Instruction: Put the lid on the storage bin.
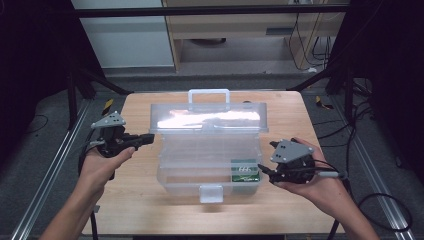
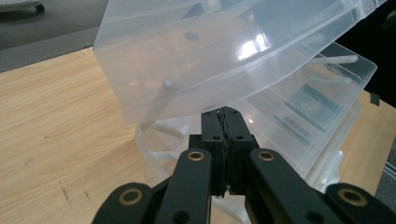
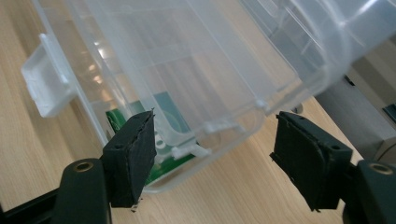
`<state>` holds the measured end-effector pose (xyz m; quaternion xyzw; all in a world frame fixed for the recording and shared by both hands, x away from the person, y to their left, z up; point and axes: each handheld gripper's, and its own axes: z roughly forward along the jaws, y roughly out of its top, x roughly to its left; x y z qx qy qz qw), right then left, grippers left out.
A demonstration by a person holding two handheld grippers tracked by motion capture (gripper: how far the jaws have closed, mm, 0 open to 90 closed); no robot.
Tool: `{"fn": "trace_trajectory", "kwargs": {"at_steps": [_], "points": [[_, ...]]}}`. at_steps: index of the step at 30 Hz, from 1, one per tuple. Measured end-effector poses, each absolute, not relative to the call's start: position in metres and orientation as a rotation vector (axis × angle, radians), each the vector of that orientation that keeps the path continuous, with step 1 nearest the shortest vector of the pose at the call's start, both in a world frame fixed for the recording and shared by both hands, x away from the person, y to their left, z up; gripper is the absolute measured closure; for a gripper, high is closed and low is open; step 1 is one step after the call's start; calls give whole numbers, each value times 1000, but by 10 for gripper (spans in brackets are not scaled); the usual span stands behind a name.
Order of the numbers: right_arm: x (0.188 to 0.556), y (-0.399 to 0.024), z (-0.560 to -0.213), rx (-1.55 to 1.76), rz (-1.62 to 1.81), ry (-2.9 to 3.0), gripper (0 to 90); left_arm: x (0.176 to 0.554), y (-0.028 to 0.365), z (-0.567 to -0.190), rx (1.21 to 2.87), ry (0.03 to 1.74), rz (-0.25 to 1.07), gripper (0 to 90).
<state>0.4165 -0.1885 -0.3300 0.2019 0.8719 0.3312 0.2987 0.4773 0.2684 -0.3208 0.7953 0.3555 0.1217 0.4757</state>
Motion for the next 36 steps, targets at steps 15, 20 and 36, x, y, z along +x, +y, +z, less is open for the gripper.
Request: {"fn": "trace_trajectory", "kwargs": {"at_steps": [15,20,36], "points": [[421,-222,-348,723,871,2243,281,464,267,-337,1975,837,310,892],[427,-232,-351,794,871,2205,281,461,267,-341,1993,822,324,893],[442,-247,-366,881,852,2151,282,455,270,-352,2004,812,337,894]]}}
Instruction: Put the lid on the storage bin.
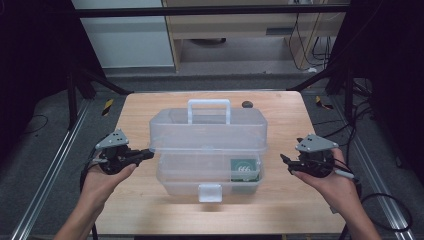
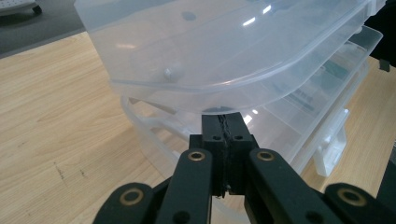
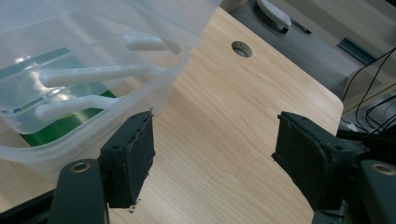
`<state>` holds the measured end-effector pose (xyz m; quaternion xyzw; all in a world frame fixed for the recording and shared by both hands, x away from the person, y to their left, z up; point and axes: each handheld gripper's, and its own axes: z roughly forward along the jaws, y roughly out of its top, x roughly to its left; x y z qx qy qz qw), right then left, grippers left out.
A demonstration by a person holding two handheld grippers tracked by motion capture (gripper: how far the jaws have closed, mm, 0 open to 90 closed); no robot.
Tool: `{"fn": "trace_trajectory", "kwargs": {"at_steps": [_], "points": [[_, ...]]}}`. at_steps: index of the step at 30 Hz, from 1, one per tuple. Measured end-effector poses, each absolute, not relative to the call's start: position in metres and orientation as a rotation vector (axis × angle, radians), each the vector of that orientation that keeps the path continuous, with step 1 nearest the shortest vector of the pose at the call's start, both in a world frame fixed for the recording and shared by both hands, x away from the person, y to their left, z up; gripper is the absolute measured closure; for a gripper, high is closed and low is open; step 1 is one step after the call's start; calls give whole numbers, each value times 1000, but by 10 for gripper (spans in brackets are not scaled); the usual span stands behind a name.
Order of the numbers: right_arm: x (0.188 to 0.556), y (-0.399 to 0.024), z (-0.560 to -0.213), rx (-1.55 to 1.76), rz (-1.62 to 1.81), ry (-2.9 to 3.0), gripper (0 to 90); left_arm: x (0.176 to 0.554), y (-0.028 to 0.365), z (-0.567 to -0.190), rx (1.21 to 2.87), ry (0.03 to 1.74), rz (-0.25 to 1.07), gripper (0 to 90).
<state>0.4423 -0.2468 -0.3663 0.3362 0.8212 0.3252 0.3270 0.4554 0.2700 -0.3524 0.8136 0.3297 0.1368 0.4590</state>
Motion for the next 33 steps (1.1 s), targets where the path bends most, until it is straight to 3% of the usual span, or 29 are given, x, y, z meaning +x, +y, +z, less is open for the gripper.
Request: {"fn": "trace_trajectory", "kwargs": {"at_steps": [33], "points": [[465,-244,-402,968,872,2145,281,440,273,-381,2000,830,336,892]]}}
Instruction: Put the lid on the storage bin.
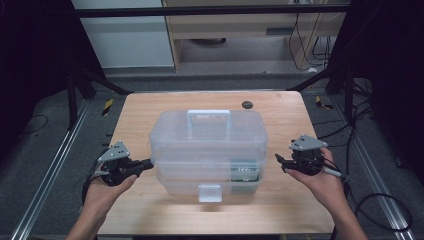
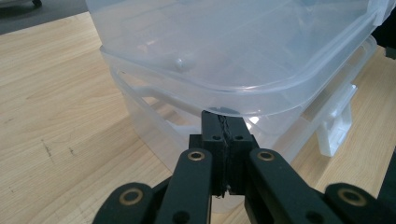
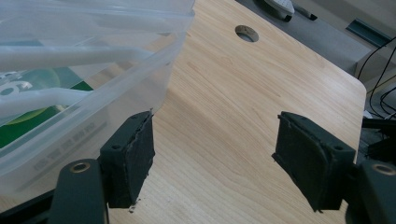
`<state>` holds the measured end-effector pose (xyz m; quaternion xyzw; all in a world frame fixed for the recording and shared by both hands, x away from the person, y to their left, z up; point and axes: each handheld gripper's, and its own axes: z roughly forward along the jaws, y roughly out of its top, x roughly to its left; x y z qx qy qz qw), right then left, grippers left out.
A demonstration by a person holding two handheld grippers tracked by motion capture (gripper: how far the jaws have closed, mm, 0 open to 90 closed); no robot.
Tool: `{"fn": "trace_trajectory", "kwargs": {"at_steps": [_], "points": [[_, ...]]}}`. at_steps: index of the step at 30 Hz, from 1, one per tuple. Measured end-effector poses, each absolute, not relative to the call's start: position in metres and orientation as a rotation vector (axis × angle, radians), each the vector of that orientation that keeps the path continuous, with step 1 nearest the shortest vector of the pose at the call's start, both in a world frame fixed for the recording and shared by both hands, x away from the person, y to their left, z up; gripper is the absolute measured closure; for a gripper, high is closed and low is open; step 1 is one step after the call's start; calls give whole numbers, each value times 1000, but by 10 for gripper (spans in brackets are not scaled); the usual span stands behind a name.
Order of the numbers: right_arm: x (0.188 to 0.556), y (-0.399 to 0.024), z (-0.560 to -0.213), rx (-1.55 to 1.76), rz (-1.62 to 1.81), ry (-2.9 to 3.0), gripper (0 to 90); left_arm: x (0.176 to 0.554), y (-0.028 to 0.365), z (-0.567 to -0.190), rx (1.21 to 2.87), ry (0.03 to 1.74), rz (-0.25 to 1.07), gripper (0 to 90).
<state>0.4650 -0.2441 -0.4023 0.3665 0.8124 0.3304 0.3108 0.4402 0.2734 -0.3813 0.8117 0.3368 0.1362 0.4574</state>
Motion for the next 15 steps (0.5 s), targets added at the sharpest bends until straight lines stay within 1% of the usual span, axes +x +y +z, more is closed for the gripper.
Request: {"fn": "trace_trajectory", "kwargs": {"at_steps": [12,15], "points": [[479,-245,-416,1038,871,2143,276,440,286,-392,2000,868,333,887],[483,-246,-418,1061,868,2129,275,443,293,-390,2014,891,381,876]]}}
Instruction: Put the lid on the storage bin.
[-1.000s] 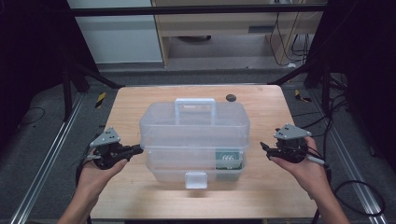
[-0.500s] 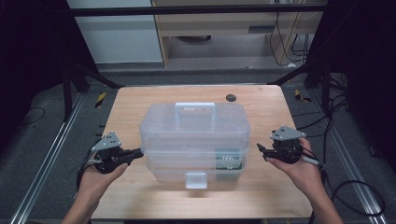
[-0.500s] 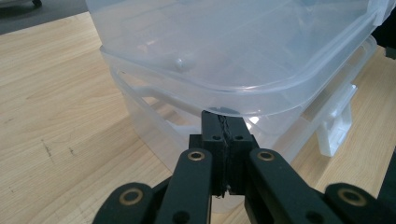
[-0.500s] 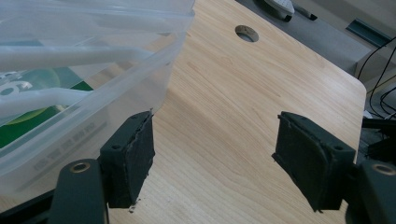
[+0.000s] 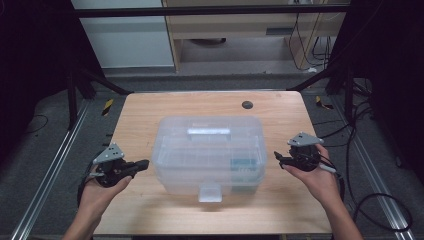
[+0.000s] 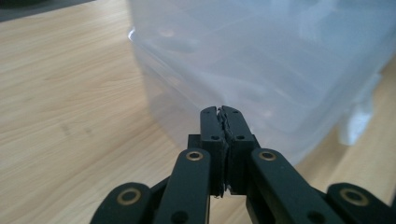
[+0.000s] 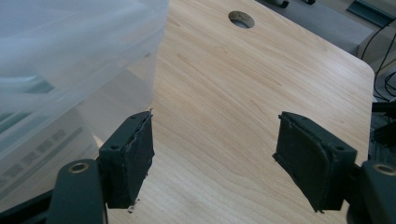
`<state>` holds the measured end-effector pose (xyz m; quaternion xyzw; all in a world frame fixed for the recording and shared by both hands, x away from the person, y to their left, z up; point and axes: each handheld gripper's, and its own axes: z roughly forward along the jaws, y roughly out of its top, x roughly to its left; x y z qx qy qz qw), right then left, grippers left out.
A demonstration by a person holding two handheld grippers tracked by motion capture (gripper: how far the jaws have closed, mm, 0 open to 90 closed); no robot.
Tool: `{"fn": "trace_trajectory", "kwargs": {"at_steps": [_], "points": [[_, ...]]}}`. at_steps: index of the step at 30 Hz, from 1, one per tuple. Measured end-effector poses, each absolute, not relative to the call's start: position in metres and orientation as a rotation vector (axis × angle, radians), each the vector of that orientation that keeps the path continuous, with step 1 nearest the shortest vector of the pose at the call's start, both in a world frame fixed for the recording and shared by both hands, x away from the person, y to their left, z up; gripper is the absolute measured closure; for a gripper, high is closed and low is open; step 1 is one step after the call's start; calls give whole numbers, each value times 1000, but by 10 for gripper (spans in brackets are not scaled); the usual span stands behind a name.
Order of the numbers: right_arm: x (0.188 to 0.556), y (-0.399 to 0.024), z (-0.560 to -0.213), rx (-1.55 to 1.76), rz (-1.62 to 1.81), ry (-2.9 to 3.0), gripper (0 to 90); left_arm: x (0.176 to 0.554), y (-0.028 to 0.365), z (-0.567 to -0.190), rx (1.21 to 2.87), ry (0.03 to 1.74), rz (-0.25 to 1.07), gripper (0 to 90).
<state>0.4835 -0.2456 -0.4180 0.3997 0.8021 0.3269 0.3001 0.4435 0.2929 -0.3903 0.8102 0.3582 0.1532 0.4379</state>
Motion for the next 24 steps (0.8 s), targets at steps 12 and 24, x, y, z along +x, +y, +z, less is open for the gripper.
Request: {"fn": "trace_trajectory", "kwargs": {"at_steps": [12,24], "points": [[506,-251,-434,1195,843,2077,252,484,319,-413,2078,1021,620,644],[547,-262,-479,1460,854,1991,187,531,319,-460,2102,1155,586,220]]}}
